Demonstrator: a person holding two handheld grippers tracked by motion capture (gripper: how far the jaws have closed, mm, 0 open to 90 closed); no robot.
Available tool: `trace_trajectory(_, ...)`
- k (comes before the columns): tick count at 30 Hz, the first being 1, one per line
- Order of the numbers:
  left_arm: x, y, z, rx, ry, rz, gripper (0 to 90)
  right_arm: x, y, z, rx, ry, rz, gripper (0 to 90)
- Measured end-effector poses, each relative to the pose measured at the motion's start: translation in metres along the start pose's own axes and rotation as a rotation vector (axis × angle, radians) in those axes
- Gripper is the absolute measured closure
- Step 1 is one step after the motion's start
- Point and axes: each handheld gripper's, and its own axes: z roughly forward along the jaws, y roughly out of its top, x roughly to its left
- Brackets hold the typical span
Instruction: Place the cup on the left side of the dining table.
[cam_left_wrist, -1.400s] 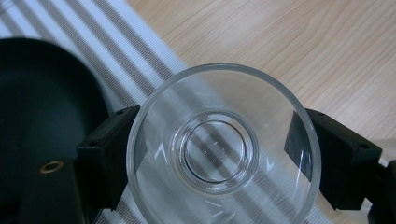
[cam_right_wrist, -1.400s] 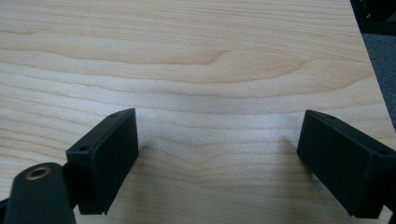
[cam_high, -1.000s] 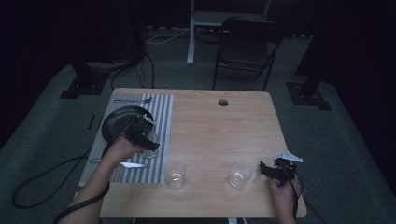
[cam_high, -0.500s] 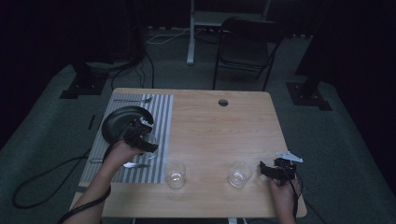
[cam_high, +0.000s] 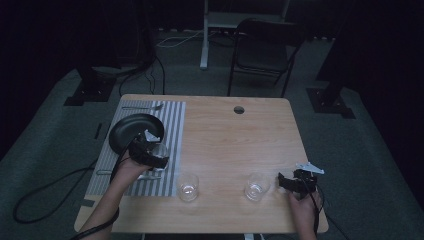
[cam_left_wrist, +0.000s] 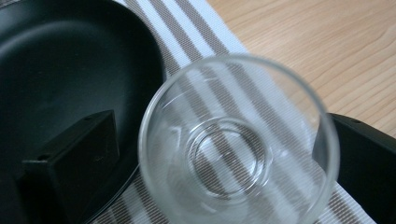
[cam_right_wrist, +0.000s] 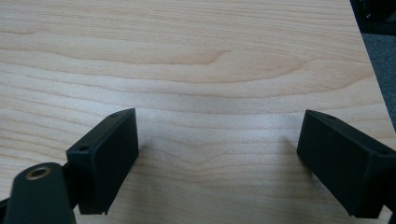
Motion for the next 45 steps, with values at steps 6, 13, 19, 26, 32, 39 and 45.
trace_trajectory(6,0.0,-0.012,-0.004,-0.027,0.023,0.001,0.2,0.0,0.0,0.0,0.0,0.0,0.0,12.2)
trace_trajectory(13,-0.005,-0.025,-0.01,-0.074,0.043,0.004,0.2,0.0,0.0,0.0,0.0,0.0,0.0,12.2)
trace_trajectory(19,-0.006,-0.039,-0.015,-0.111,0.006,-0.013,0.2,0.0,0.0,0.0,0.0,0.0,0.0,12.2)
trace_trajectory(26,-0.003,-0.056,-0.018,-0.121,-0.012,-0.049,0.2,0.0,0.0,0.0,0.0,0.0,0.0,12.2)
trace_trajectory(32,-0.003,-0.068,-0.02,-0.12,0.003,-0.073,0.2,0.0,0.0,0.0,0.0,0.0,0.0,12.2)
trace_trajectory(39,0.004,-0.085,-0.023,-0.134,0.038,-0.118,0.2,0.0,0.0,0.0,0.001,0.0,0.001,12.2)
trace_trajectory(45,0.01,-0.099,-0.026,-0.155,0.096,-0.155,0.2,0.0,0.0,0.0,0.001,0.0,0.002,12.2)
